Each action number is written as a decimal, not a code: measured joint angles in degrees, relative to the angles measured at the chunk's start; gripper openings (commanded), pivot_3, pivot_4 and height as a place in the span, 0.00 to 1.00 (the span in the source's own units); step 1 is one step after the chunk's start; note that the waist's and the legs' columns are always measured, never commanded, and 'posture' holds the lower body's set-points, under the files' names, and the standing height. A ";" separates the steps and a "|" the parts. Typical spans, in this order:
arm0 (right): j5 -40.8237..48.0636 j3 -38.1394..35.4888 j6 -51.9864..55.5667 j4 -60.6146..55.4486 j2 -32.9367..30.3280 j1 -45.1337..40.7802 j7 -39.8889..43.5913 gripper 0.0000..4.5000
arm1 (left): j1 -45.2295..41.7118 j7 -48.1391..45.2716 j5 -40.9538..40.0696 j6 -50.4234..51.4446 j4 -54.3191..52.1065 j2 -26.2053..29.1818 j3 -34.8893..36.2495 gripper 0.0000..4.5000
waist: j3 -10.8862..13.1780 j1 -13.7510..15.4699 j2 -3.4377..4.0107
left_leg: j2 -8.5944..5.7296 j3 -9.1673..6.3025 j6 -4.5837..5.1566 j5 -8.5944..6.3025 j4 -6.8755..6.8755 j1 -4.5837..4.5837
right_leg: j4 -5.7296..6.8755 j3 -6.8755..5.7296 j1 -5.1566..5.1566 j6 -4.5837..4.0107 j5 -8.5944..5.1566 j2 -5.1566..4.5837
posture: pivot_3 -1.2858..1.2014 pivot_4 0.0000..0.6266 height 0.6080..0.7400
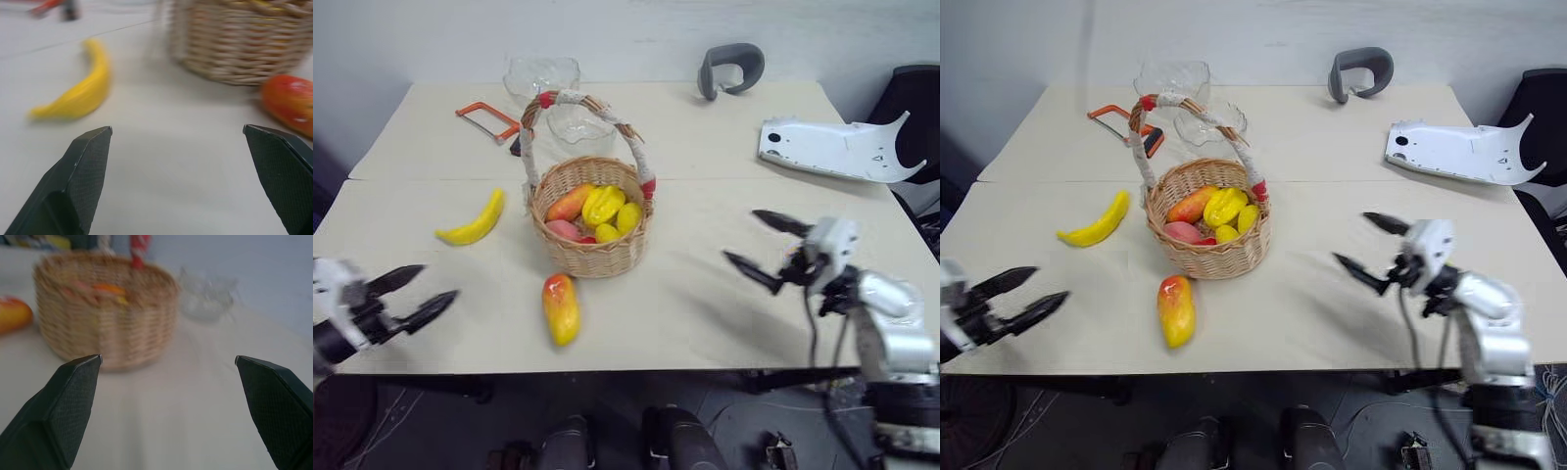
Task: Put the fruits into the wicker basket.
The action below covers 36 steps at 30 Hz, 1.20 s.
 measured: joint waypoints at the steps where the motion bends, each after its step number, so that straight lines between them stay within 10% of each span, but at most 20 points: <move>1: 0.68 0.94 0.68 -3.42 0.28 -0.10 -0.83 1.00 | 1.05 0.78 -0.24 0.64 1.67 0.00 1.93 1.00 | 0.00 0.16 -0.01 | -0.04 -0.02 0.05 -0.02 0.00 -0.01 | -0.01 -0.01 0.02 0.00 0.00 -0.07 | 0.52 0.24 1.00; 12: 7.67 8.52 7.44 -23.14 1.41 0.82 -4.32 1.00 | 4.99 5.15 -0.51 3.89 8.48 0.78 11.24 1.00 | -0.25 0.93 -0.42 | -0.09 -0.20 -0.21 -0.34 -0.01 -0.01 | -0.31 -0.04 0.16 -0.10 -0.03 -0.21 | 0.52 0.24 1.00; 19: 6.78 8.31 7.27 -17.58 1.25 -3.83 -4.72 1.00 | -16.42 5.09 3.41 8.97 4.36 9.76 -8.76 1.00 | -0.20 1.49 -0.33 | -0.08 -0.13 -0.23 -0.29 -0.09 -0.04 | -0.26 -0.06 0.11 -0.16 -0.02 -0.20 | 0.52 0.24 1.00; 30: 4.49 10.39 7.07 -16.11 1.82 -3.77 -5.09 1.00 | -56.56 6.38 25.31 1.06 42.53 1.67 -38.34 1.00 | -0.17 -0.21 -0.41 | -0.09 0.30 -0.10 -0.06 0.35 -0.16 | 0.22 -0.01 -0.06 -0.03 -0.02 -0.07 | 0.52 0.24 1.00; 36: 4.17 9.98 7.61 -18.08 1.68 -2.08 -7.29 1.00 | -62.14 5.57 31.01 -2.15 53.14 1.35 -41.13 0.68 | -0.13 0.20 -0.48 | -0.06 0.22 -0.11 -0.06 0.63 -0.19 | 0.35 -0.02 -0.08 -0.03 -0.03 -0.10 | 0.52 0.24 1.00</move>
